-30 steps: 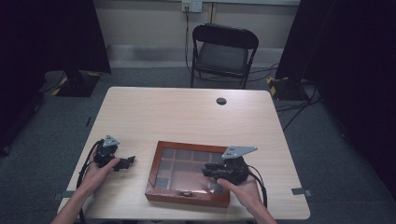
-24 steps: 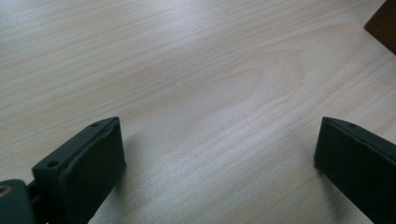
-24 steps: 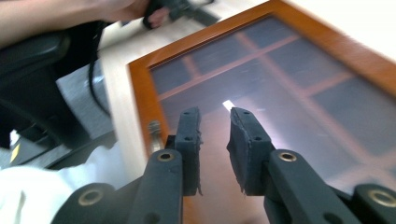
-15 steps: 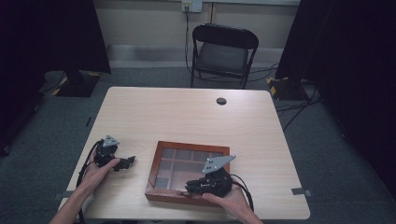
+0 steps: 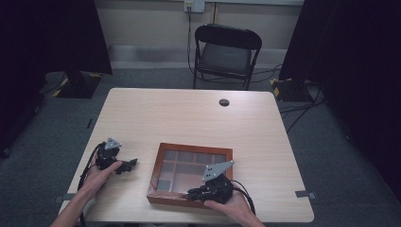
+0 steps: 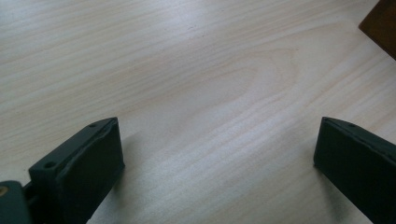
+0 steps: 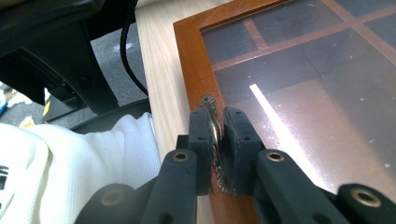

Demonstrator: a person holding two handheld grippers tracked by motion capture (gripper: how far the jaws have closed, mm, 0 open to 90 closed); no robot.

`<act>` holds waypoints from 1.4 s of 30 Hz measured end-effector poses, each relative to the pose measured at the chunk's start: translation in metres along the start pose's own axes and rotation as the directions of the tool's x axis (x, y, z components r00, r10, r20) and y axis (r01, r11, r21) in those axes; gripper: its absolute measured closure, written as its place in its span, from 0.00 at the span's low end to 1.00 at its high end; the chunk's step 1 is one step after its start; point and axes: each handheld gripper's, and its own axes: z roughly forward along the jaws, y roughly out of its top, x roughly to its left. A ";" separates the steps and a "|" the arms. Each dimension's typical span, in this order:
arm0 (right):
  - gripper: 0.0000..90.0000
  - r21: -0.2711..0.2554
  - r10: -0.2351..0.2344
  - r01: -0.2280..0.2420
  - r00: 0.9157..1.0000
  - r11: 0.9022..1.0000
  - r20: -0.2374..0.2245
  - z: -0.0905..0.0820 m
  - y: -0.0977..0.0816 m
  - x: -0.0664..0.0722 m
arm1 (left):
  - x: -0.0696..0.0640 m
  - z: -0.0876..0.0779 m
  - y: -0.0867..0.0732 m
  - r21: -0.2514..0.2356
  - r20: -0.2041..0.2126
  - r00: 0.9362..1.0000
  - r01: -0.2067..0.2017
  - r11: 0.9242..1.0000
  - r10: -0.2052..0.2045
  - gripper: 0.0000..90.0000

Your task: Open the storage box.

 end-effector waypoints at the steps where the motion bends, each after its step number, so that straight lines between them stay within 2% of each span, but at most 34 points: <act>1: 0.92 0.002 -0.014 0.014 1.000 1.000 -0.001 0.000 0.001 0.000 | -0.001 -0.001 0.000 0.003 0.001 1.000 -0.003 1.000 0.003 0.01; 2: 0.92 0.006 -0.017 0.017 1.000 1.000 -0.003 -0.001 0.001 0.000 | -0.003 0.000 0.000 -0.002 0.007 1.000 0.010 1.000 -0.010 0.01; 3: 0.92 0.009 -0.020 0.020 1.000 1.000 -0.004 -0.001 0.001 -0.001 | -0.002 -0.002 0.001 0.015 0.011 1.000 -0.009 1.000 0.009 0.02; 4: 0.92 0.007 -0.021 0.021 1.000 1.000 -0.008 -0.002 0.000 -0.002 | -0.004 -0.003 0.001 0.003 0.006 1.000 0.008 1.000 -0.008 0.06; 6: 0.92 0.004 -0.019 0.019 1.000 1.000 -0.013 -0.002 -0.001 -0.003 | -0.005 -0.005 0.002 0.003 0.008 1.000 0.010 1.000 -0.010 0.21; 7: 0.92 0.010 -0.019 0.019 1.000 1.000 -0.014 -0.005 -0.001 -0.004 | -0.006 -0.007 0.004 0.006 0.046 0.999 0.023 1.000 -0.023 0.20; 8: 0.92 0.011 -0.018 0.018 1.000 1.000 -0.014 -0.005 -0.002 -0.004 | -0.007 -0.007 0.005 0.007 0.061 0.998 0.028 1.000 -0.028 0.17; 9: 0.92 0.011 -0.018 0.018 1.000 1.000 -0.013 -0.006 -0.002 -0.004 | -0.009 -0.008 0.005 0.006 0.071 0.997 0.022 1.000 -0.022 0.17; 10: 0.92 0.011 -0.018 0.018 1.000 1.000 -0.013 -0.006 -0.002 -0.004 | -0.009 -0.008 0.005 0.006 0.071 0.997 0.022 1.000 -0.022 0.20; 14: 0.91 0.019 -0.030 0.030 0.999 0.999 -0.015 -0.010 -0.003 -0.006 | -0.017 -0.012 0.010 -0.025 0.097 0.995 -0.013 1.000 0.015 0.18; 16: 0.91 0.022 -0.030 0.030 0.999 0.999 -0.010 -0.011 -0.003 -0.006 | -0.018 -0.012 0.011 -0.035 0.101 0.995 -0.013 0.999 0.016 0.18; 19: 0.91 0.029 -0.037 0.037 0.999 0.999 -0.009 -0.014 -0.004 -0.006 | -0.024 -0.015 0.013 -0.061 0.128 0.991 -0.018 0.998 0.026 0.18; 20: 0.91 0.036 -0.041 0.041 0.999 0.999 -0.005 -0.016 -0.004 -0.007 | -0.027 -0.016 0.014 -0.073 0.138 0.990 -0.031 0.997 0.041 0.18; 24: 0.91 0.028 -0.038 0.039 0.999 0.999 -0.010 -0.019 -0.003 -0.008 | -0.032 -0.018 0.016 -0.089 0.145 0.988 -0.046 0.995 0.059 0.18; 29: 0.91 -0.001 -0.028 0.028 0.999 1.000 -0.024 -0.025 0.001 -0.008 | -0.042 -0.020 0.019 -0.106 0.177 0.980 -0.069 0.992 0.087 0.18; 30: 0.91 -0.001 -0.028 0.028 0.999 1.000 -0.024 -0.025 0.001 -0.008 | -0.042 -0.020 0.019 -0.106 0.177 0.980 -0.069 0.992 0.087 0.18; 31: 0.91 -0.001 -0.026 0.026 0.999 1.000 -0.026 -0.026 0.003 -0.008 | -0.044 -0.021 0.019 -0.113 0.190 0.977 -0.080 0.990 0.101 0.18; 34: 0.91 0.005 -0.026 0.026 0.999 1.000 -0.024 -0.026 0.004 -0.008 | -0.046 -0.022 0.020 -0.121 0.188 0.976 -0.086 0.989 0.108 0.18; 36: 0.92 0.006 -0.024 0.024 0.999 1.000 -0.031 -0.027 0.006 -0.009 | -0.048 -0.023 0.021 -0.137 0.200 0.972 -0.094 0.986 0.121 0.18; 42: 0.92 -0.002 -0.021 0.021 0.999 1.000 -0.036 -0.034 0.014 -0.009 | -0.051 -0.024 0.022 -0.144 0.214 0.967 -0.105 0.984 0.135 0.18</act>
